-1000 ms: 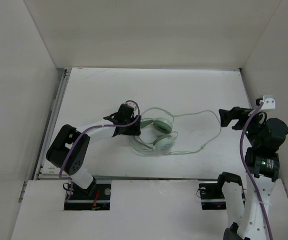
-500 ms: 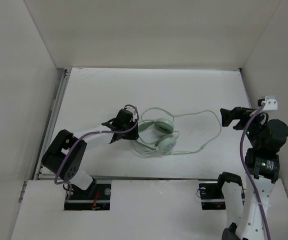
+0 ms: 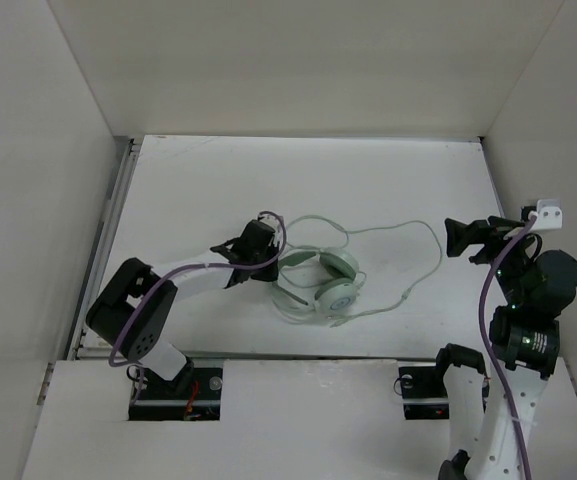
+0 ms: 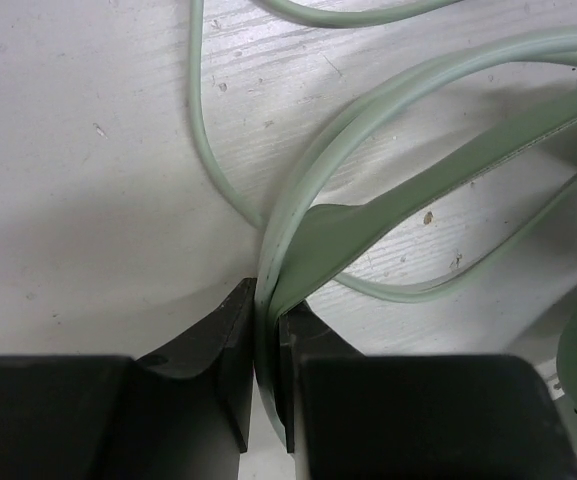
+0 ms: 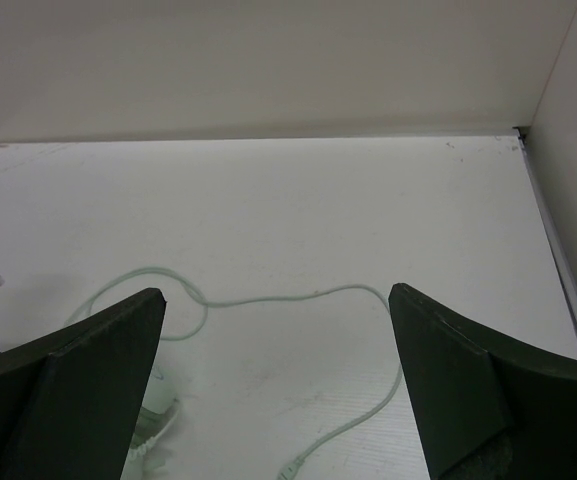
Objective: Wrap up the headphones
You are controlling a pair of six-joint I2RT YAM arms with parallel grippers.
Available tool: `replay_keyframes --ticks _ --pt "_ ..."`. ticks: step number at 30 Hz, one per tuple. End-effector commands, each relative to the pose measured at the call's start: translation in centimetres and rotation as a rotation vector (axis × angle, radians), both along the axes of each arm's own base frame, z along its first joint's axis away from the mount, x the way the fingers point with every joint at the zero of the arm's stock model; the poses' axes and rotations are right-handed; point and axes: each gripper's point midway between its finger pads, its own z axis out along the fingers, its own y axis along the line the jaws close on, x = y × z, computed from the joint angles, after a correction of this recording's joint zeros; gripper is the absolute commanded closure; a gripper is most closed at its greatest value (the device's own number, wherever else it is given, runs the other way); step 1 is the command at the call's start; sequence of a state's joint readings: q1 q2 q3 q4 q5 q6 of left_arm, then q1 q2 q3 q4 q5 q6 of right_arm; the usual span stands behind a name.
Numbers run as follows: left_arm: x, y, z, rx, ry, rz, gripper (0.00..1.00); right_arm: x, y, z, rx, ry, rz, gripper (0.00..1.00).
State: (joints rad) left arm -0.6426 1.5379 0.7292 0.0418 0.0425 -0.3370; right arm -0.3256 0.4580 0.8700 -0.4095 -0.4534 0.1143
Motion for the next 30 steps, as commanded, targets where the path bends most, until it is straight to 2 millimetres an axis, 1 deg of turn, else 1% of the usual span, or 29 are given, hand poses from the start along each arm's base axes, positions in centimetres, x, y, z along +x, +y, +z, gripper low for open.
replay_keyframes --ticks 1,4,6,7,8,13,16,18,20,21,22,24,27,30 --pt "-1.5 1.2 -1.0 0.097 0.064 -0.032 1.00 0.0 0.2 1.0 0.000 -0.045 0.007 0.00" --pt "0.6 0.6 1.7 0.091 -0.017 -0.044 1.00 0.2 0.1 0.8 -0.003 -0.036 0.010 0.00" --pt "2.0 0.2 3.8 0.086 -0.073 -0.052 1.00 0.3 0.7 0.6 -0.007 -0.028 0.042 0.00" --pt "3.3 0.1 5.8 0.070 -0.118 -0.049 1.00 0.4 1.4 0.4 -0.012 -0.016 0.078 0.00" --pt "3.7 0.0 6.5 0.063 -0.132 -0.047 1.00 0.4 1.6 0.3 -0.016 -0.013 0.091 0.00" --pt "7.8 0.3 14.5 -0.002 -0.291 -0.011 1.00 0.8 3.7 -1.1 -0.092 0.031 0.214 0.00" --pt "9.8 0.7 20.4 -0.046 -0.404 0.007 1.00 1.3 4.9 -0.9 -0.131 0.029 0.279 0.00" --pt "10.5 0.9 24.0 -0.071 -0.472 0.005 1.00 1.8 5.8 -0.3 -0.146 0.014 0.320 0.00" --pt "11.0 1.5 27.5 -0.085 -0.542 0.004 1.00 2.4 6.6 0.4 -0.155 -0.004 0.354 0.00" --pt "11.4 2.3 30.0 -0.091 -0.593 0.014 1.00 2.9 7.2 1.0 -0.163 -0.026 0.378 0.00" --pt "11.6 2.8 31.2 -0.094 -0.617 0.023 1.00 3.1 7.6 1.3 -0.167 -0.038 0.391 0.00" --pt "12.1 4.3 34.6 -0.111 -0.677 0.054 1.00 3.6 8.8 1.8 -0.175 -0.066 0.434 0.00" --pt "12.3 6.6 39.8 -0.154 -0.756 0.101 1.00 4.0 11.5 1.4 -0.203 -0.079 0.532 0.00" --pt "11.9 8.5 45.0 -0.209 -0.840 0.140 1.00 4.5 14.9 0.6 -0.265 -0.102 0.638 0.00"
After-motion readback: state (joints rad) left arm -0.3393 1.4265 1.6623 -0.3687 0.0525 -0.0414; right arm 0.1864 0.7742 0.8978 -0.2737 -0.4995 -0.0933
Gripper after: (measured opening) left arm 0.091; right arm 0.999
